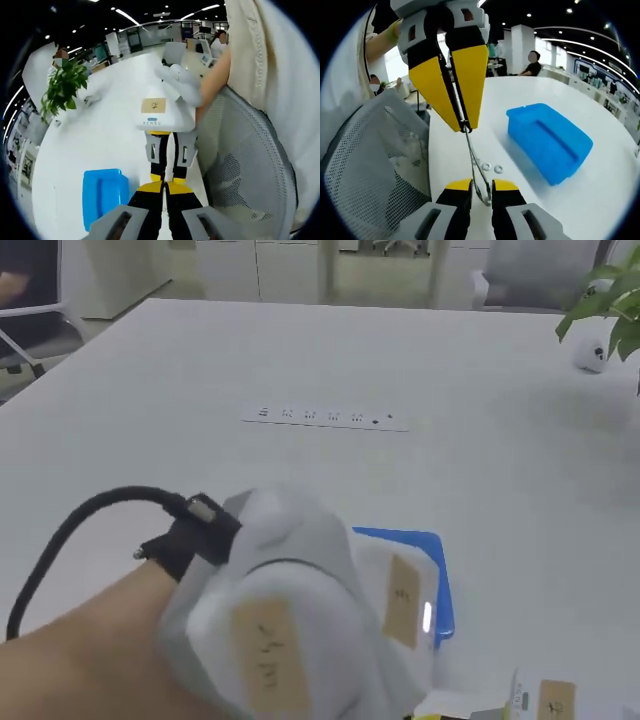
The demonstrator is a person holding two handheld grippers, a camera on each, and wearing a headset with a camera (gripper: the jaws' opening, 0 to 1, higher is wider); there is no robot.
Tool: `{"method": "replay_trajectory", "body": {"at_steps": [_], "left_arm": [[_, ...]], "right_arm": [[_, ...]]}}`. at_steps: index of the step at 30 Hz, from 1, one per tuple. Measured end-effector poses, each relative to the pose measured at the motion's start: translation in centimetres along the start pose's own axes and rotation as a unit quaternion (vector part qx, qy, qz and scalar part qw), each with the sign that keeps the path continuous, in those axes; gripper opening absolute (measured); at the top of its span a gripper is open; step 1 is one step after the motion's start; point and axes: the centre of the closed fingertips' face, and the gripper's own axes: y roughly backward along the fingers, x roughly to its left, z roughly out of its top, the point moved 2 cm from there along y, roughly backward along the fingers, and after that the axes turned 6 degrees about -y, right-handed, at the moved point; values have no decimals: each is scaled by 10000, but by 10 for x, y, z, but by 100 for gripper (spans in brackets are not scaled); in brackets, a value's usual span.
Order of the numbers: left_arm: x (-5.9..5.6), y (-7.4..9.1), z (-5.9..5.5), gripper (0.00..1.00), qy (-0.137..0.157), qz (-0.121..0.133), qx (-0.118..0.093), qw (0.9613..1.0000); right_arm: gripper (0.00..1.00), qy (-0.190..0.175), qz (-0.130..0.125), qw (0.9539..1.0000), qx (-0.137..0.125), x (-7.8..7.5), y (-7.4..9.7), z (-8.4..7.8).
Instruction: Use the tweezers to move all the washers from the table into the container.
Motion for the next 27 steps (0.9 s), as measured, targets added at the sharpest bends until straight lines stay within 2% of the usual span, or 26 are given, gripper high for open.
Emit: {"method": "replay_trajectory", "body": {"at_steps": [2, 4, 9, 14, 16, 17, 18, 19, 21, 22, 25, 26, 27], "left_arm": [[3, -3, 4, 0, -121, -60, 71, 9999], [6, -5, 7, 0, -220, -115, 156, 9996], [10, -8, 9, 0, -190, -246, 148, 9994], [10, -10, 4, 0, -109, -287, 141, 9994], [11, -15, -5, 0, -246, -167, 270, 9992], [10, -17, -7, 0, -231, -179, 226, 9993], [11, -17, -7, 0, -118, -136, 177, 9997], [11, -17, -6, 0, 171, -28, -18, 9998], [12, -16, -6, 4, 429, 84, -314, 9986], [11, -15, -9, 9, 667, 169, -417, 9968], [6, -10, -17, 18, 1068, 411, -623, 9915], [5, -9, -20, 20, 1201, 534, -704, 9888], [4, -6, -23, 23, 1438, 693, -870, 9833]], "right_arm": [[16, 122, -80, 9999, -86, 0, 3, 7], [14, 105, -42, 9998, -190, 1, 5, 13], [12, -4, -82, 9997, -224, -4, 5, 12], [4, -33, 25, 9997, -245, -1, 3, 9], [3, -23, 2, 9996, -275, -3, 0, 10], [3, -18, 8, 9997, -248, -2, -1, 11], [3, 45, -1, 9998, -200, -2, -1, 11], [3, 64, -45, 9998, -188, -2, -2, 11], [3, 13, -43, 9998, -207, -2, -3, 12], [3, -24, -55, 9997, -225, -3, -3, 12], [3, -338, -51, 9990, -290, -8, 0, 11], [3, -563, -31, 9977, -371, -9, 1, 11], [3, -693, -30, 9967, -411, -11, 1, 11]]}}
